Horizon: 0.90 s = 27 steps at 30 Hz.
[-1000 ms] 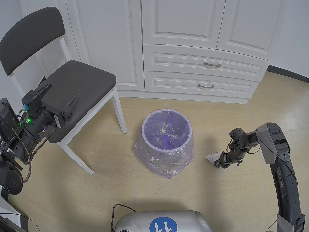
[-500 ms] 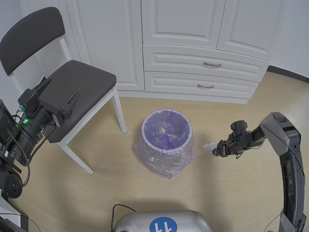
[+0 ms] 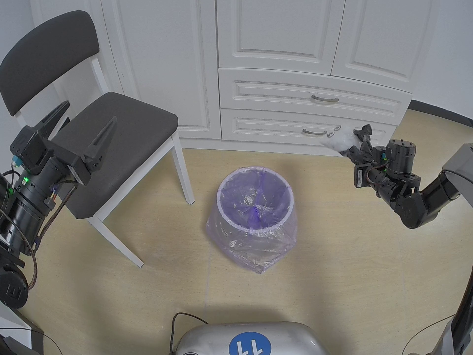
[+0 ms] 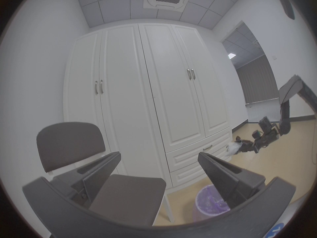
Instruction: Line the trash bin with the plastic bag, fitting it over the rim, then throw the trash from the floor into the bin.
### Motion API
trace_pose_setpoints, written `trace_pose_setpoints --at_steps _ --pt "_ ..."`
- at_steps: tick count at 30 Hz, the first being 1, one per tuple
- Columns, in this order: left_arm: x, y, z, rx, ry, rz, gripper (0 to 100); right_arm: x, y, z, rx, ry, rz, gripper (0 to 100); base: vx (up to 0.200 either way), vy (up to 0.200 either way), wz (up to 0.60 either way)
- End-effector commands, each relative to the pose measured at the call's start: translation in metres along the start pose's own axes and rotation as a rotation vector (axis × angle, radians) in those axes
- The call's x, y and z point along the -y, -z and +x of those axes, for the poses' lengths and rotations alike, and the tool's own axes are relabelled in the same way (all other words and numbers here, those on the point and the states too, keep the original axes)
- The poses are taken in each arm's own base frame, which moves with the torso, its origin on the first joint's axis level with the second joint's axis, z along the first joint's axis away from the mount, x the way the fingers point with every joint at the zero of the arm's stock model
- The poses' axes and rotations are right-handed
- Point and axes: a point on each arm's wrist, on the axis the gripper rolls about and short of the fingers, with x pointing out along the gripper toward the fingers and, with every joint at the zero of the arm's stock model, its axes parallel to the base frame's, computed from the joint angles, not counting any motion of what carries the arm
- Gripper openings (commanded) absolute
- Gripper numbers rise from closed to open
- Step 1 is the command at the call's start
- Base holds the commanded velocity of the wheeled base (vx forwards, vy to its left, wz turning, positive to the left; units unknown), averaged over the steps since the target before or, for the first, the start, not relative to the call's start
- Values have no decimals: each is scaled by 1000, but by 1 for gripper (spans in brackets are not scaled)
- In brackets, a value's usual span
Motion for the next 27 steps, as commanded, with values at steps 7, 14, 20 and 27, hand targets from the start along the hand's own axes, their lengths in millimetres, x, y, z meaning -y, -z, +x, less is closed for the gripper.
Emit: trace_pose_setpoints --at_steps 7,14,20,27 --pt "-2 -23 -11 101 -35 117 100 -116 -32 -64 21 -201 148 0 0 0 0" --pt "-8 -27 -15 87 -132 208 100 -160 -20 -51 -197 -242 278 0 0 0 0" --pt "-11 -35 -19 129 -158 210 100 -181 -7 -49 -343 -231 305 0 0 0 0" --pt "-9 -25 -13 96 -139 197 100 -201 1 -47 -412 -232 327 0 0 0 0"
